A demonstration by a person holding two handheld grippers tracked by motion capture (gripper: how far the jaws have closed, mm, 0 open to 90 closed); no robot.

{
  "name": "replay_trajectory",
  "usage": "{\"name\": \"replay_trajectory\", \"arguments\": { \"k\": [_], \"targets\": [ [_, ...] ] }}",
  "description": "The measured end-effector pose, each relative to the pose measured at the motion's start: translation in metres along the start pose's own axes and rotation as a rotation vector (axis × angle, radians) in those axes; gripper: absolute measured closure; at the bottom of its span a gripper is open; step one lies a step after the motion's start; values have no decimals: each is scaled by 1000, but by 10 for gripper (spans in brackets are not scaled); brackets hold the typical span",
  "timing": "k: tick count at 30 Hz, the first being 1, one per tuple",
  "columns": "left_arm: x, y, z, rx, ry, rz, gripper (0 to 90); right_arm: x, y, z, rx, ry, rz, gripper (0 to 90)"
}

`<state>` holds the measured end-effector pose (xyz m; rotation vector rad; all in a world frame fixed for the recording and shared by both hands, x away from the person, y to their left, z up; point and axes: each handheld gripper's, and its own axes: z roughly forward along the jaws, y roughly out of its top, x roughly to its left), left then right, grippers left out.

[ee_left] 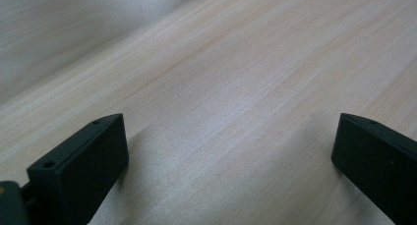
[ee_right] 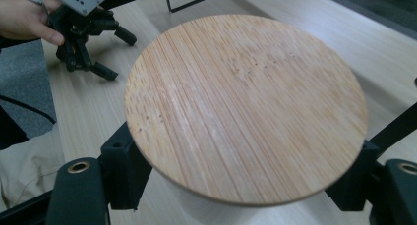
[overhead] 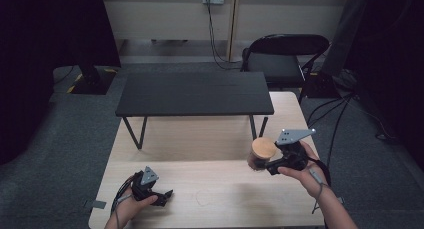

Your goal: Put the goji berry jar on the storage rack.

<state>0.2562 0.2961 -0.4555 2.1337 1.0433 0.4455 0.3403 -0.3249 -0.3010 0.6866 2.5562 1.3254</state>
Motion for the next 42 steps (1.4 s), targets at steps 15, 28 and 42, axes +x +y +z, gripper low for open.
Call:
{"name": "replay_trajectory", "arguments": {
  "k": [15, 28, 42],
  "targets": [
    [0, 0, 0, -1, 2, 8, 0, -6, 60, 1, -14, -39, -2, 257],
    [0, 0, 0, -1, 2, 9, 0, -5, 105, 10, -9, -70, -8, 257],
    [0, -1, 0, -6, 1, 1, 0, -11, 155, 25, 24, -160, 4, 258]
  ]
}}
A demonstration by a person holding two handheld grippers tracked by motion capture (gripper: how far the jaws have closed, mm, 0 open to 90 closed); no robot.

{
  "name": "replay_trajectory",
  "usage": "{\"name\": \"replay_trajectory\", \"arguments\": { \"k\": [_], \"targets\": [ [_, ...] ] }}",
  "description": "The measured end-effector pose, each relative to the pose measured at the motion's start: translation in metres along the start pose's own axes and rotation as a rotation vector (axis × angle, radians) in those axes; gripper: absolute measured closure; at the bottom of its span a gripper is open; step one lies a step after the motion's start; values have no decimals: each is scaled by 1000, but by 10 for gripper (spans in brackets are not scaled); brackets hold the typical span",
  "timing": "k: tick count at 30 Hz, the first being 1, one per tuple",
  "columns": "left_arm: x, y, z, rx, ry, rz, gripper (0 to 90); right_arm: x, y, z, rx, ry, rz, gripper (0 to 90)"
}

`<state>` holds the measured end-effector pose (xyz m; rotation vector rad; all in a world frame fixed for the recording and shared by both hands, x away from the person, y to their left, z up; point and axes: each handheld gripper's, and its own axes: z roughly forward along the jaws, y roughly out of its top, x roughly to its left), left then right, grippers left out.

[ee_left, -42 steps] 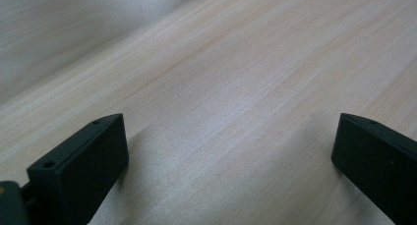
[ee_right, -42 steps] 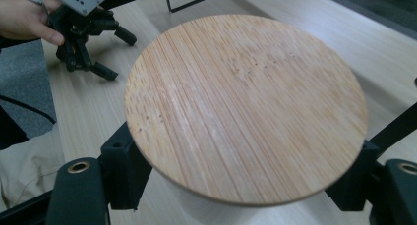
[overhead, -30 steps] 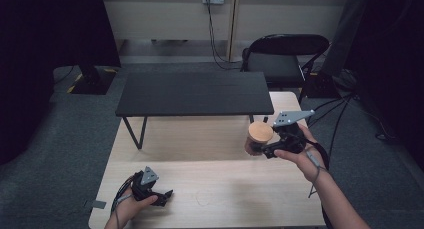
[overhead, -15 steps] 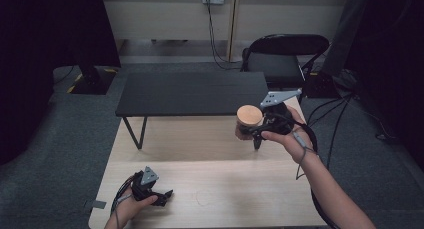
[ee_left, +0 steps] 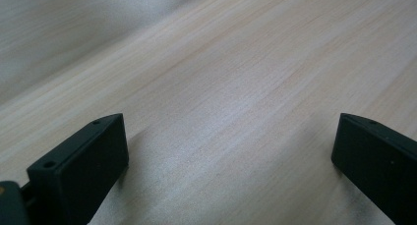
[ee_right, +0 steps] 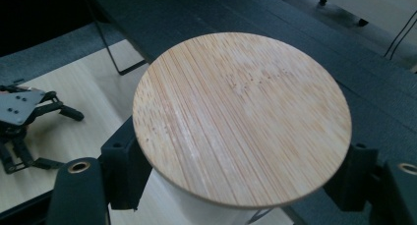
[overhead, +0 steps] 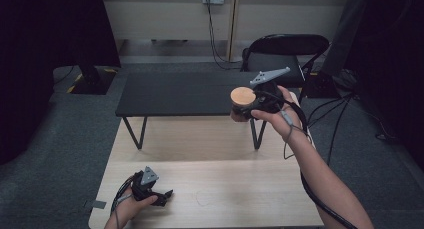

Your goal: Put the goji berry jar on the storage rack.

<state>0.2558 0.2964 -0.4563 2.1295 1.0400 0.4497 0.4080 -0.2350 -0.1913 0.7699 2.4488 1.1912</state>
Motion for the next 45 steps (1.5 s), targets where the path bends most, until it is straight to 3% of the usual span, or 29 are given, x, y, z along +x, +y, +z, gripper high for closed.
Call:
{"name": "replay_trajectory", "arguments": {
  "k": [19, 28, 40, 42, 45],
  "targets": [
    [1, 2, -1, 11, -1, 9, 0, -10, 21, 37, 18, -84, 64, 258],
    [1, 2, -1, 9, -1, 6, 0, -19, 22, 47, 1, -97, 117, 257],
    [0, 1, 0, 4, -2, -1, 0, -15, 17, 56, -35, -127, 120, 255],
    [0, 1, 0, 3, -2, -1, 0, -16, 14, 55, -41, -120, 114, 237],
    [0, 1, 0, 4, -2, -1, 0, -18, 11, 53, -44, -103, 101, 135]
  ]
}}
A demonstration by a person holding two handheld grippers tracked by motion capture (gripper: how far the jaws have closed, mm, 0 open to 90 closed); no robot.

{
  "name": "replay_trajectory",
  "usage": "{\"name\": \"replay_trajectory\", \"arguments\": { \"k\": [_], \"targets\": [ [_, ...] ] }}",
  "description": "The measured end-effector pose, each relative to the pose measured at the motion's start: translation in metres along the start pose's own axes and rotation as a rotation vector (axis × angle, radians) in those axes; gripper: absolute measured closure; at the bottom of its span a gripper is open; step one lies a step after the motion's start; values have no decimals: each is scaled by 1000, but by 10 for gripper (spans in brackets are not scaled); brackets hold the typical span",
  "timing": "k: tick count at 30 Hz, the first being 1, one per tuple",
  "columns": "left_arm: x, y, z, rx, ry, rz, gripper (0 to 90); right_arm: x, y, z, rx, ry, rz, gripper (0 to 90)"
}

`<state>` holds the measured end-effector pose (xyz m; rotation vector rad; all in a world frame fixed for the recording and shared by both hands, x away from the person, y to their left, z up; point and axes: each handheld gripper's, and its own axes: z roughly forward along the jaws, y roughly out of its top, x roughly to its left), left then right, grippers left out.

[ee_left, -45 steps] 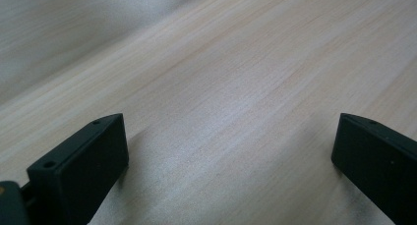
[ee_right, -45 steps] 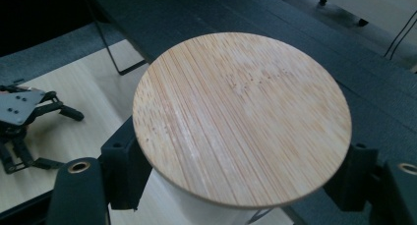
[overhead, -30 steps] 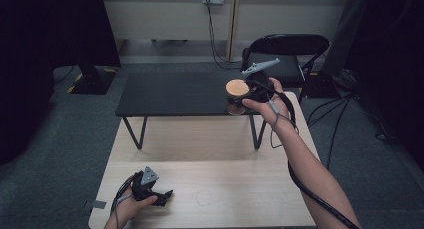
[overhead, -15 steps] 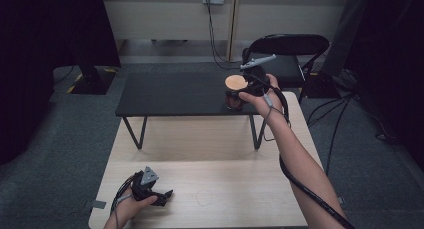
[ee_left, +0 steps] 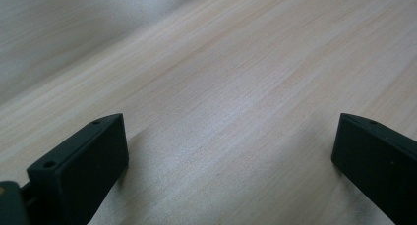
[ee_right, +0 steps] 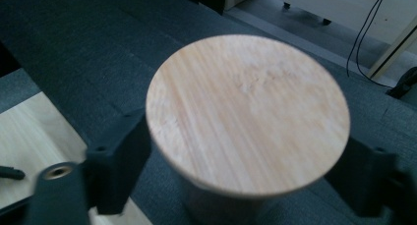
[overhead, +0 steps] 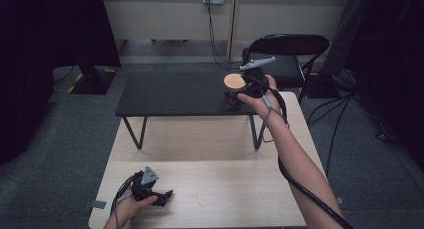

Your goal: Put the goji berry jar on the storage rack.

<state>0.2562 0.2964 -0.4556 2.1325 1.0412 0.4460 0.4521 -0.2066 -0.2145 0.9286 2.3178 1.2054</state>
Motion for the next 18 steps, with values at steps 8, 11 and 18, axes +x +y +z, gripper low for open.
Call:
{"name": "replay_trajectory", "arguments": {
  "k": [8, 11, 18],
  "targets": [
    [0, -1, 0, -5, 1, -2, 0, -2, -20, -17, -48, 48, -1, 0],
    [0, -1, 1, -6, 0, -5, 0, -3, -31, -26, -63, 55, 9, 0],
    [0, 0, 0, -2, 1, 4, 0, -5, -65, -51, -86, 66, -6, 0]
  ]
}}
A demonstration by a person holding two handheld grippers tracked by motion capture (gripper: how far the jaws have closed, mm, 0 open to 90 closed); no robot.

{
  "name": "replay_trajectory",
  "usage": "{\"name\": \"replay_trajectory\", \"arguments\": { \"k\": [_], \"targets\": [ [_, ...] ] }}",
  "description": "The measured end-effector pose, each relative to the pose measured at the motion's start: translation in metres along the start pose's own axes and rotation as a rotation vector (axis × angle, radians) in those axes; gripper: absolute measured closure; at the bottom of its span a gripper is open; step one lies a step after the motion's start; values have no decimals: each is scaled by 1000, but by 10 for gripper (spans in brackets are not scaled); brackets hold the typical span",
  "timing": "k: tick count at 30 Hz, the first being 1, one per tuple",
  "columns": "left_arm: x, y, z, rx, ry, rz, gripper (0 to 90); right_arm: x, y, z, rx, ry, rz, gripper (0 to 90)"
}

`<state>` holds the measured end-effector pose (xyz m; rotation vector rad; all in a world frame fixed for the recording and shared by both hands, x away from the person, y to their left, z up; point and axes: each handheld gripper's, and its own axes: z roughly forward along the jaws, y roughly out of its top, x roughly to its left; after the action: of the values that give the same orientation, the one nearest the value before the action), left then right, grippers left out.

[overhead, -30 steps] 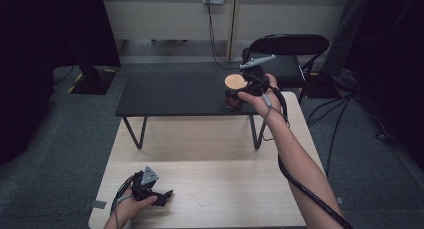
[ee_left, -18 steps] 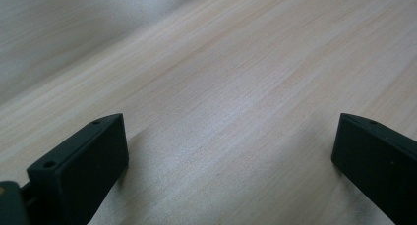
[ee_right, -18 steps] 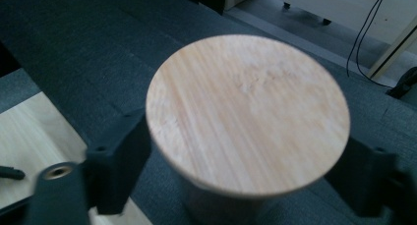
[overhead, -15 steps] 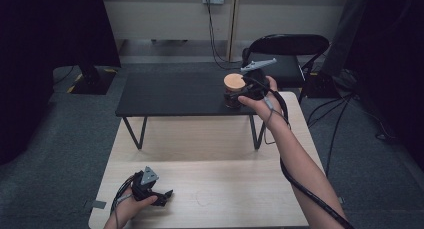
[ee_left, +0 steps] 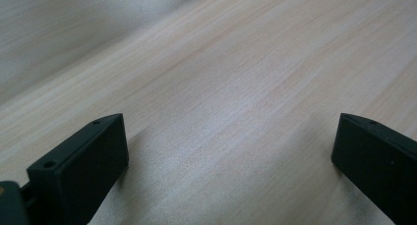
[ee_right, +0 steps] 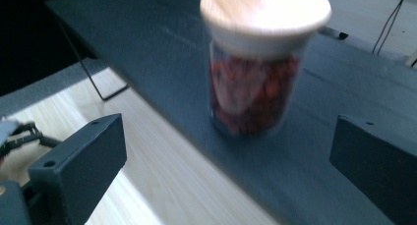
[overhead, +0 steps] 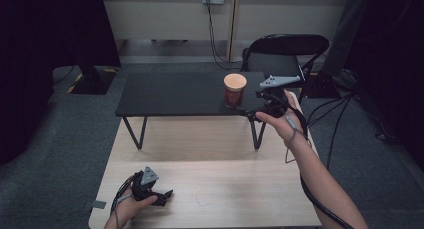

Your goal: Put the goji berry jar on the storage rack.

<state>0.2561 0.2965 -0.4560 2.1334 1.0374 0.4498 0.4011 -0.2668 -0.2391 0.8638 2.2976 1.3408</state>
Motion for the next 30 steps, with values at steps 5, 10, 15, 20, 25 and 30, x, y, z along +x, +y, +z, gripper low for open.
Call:
{"name": "replay_trajectory", "arguments": {
  "k": [5, 10, 15, 20, 25, 30],
  "targets": [
    [1, 2, -1, 10, 2, 14, 0, 0, -26, -17, -14, 17, 2, 0],
    [1, 2, -1, 11, 2, 16, 0, 2, -47, -31, -15, 27, -9, 0],
    [1, 2, -1, 12, 2, 15, 0, 4, -70, -38, -3, 38, -11, 0],
    [1, 2, -1, 10, 2, 14, 0, 6, -96, -43, 1, 57, 0, 0],
    [1, 2, -1, 10, 1, 13, 0, 6, -125, -43, 12, 83, 15, 0],
    [1, 2, -1, 11, 2, 14, 0, 9, -149, -41, 20, 88, 36, 0]
  ]
}}
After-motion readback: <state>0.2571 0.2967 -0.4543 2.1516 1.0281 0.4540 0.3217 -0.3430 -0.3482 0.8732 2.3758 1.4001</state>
